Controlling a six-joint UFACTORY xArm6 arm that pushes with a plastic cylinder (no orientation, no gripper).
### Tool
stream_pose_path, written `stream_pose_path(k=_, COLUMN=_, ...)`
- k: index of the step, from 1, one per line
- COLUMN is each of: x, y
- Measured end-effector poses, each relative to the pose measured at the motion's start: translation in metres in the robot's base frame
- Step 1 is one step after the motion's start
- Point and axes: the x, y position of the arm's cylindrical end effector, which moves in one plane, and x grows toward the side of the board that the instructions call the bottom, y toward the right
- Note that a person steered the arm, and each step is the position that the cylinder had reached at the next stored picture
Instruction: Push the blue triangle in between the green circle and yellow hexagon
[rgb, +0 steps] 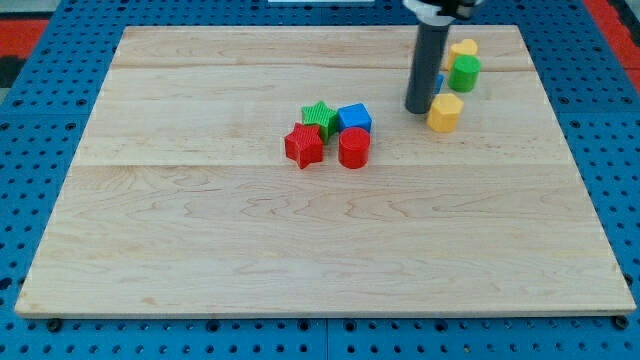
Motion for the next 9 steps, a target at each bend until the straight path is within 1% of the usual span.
stream_pose_path(k=1, x=0.010, y=-0.044)
stream_pose_path(k=2, x=-0.009, y=-0.090)
stream_pose_path(k=3, x=-0.056, y=-0.096)
stream_pose_path(k=4, x=-0.065, y=-0.070)
stream_pose_path(k=5, x=-0.048, y=-0.028)
stream_pose_path(k=6, x=-0.045, y=-0.025)
stream_pose_path(k=7, x=-0.042, y=0.002)
stream_pose_path(k=8, x=-0.042, y=0.018)
stream_pose_path(k=9, x=-0.042, y=-0.009)
